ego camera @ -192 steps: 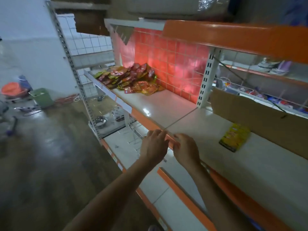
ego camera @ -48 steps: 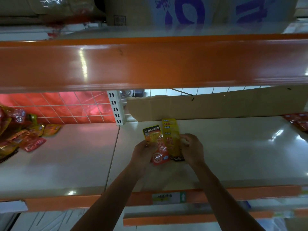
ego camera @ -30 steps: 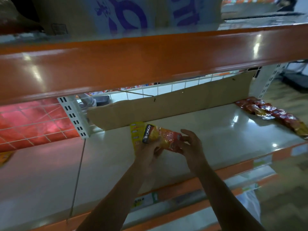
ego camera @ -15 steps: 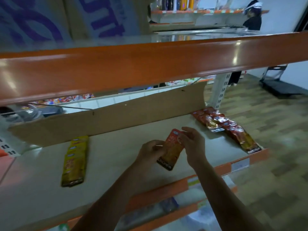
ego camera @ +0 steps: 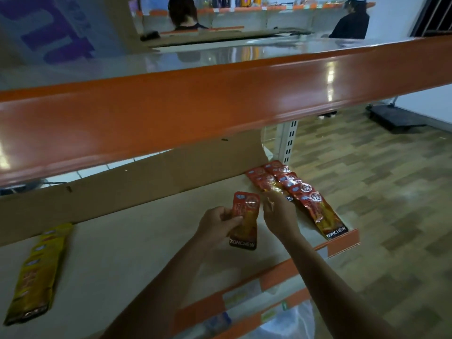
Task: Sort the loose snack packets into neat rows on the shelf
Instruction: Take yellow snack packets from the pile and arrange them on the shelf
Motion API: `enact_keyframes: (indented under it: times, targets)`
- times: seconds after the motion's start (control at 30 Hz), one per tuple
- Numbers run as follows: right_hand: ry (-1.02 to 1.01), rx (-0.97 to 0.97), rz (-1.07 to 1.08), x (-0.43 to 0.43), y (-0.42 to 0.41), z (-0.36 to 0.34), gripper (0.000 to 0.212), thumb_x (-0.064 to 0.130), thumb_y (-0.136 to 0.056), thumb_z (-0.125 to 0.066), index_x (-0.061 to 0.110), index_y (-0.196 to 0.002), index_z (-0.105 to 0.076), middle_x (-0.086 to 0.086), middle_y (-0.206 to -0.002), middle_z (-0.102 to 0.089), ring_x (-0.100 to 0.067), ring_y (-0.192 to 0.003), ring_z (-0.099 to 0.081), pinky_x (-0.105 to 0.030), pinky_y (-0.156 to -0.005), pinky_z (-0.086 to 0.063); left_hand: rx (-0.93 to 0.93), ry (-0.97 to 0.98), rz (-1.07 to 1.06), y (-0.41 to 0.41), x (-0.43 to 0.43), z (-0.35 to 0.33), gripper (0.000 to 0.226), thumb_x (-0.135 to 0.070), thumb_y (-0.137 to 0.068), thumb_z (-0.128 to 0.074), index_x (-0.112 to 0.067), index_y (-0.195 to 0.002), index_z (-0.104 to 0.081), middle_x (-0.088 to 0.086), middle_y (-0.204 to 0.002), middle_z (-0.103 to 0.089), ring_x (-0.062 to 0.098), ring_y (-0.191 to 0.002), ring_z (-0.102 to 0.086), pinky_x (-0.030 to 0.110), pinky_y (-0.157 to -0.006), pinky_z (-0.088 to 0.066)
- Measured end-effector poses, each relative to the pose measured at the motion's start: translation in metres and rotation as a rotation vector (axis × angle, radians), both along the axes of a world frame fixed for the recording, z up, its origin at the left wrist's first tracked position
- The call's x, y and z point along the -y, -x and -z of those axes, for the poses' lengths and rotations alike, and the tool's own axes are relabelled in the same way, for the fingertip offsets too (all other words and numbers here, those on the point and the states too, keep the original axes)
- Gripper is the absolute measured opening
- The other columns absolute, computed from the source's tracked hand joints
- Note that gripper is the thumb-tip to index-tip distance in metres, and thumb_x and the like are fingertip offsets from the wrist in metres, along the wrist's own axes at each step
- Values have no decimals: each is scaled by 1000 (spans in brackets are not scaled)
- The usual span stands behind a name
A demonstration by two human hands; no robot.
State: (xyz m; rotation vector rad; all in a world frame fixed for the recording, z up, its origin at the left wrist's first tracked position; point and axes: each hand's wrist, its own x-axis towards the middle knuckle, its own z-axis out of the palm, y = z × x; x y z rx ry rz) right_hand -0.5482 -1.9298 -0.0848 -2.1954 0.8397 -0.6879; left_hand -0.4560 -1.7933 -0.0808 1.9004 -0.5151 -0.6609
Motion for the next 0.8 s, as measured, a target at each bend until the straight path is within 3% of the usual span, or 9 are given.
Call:
enact_keyframes:
  times: [0.13,0.23,0.37,0.57,0.7,0.8]
  targets:
    - [284,-154,-30,13,-1,5,34,2,-91,-52,8,-123,-60,-6,-130,-57,-24,-125,-45,-31,-101,-36,-66,7,-42,-14,22,7,18,-25,-81,-74,-18,-95,-66,3,-97,-71,20,-90,-69,43,-86,-56]
    - [365,-227,-84,27,-16,3,33,12,-93,-52,12,-125,-58,-3,-131,-56,-21,-125,-45,-29,-105,-32,-74,14,-35,-19,36,10,20,-26,-81,-74,-17,-97,-66,3,-99,-70,20,-92,-68,44,-86,-56]
    - [335,-367,-134,44,-29,1,23,16,-91,-50,15,-111,-62,-1,-120,-60,-20,-111,-51,-33,-98,-41,-57,-3,-88,-25,46,15,16,-26,-82,-73,-16,-93,-66,4,-96,-71,21,-90,-68,43,-86,-56]
    - [309,-361,-237,65,-31,-10,22,5,-91,-43,9,-101,-63,-5,-111,-64,-24,-100,-56,-27,-86,-40,-74,72,-183,-17,64,15,7,-19,-85,-71,-17,-88,-65,4,-92,-72,17,-82,-69,32,-77,-57]
    - [292,-360,-309,78,-28,-13,24,7,-94,-41,7,-97,-65,-8,-107,-66,-25,-95,-58,-25,-77,-36,-117,120,-257,-5,78,16,12,-19,-82,-73,-14,-90,-66,6,-93,-72,21,-86,-70,41,-86,-56]
    - [299,-362,-376,85,-24,-18,23,8,-95,-43,6,-101,-65,-8,-110,-66,-23,-98,-60,-23,-77,-40,-118,130,-311,5,86,17,13,-20,-82,-73,-13,-90,-66,6,-93,-72,22,-87,-69,39,-85,-56]
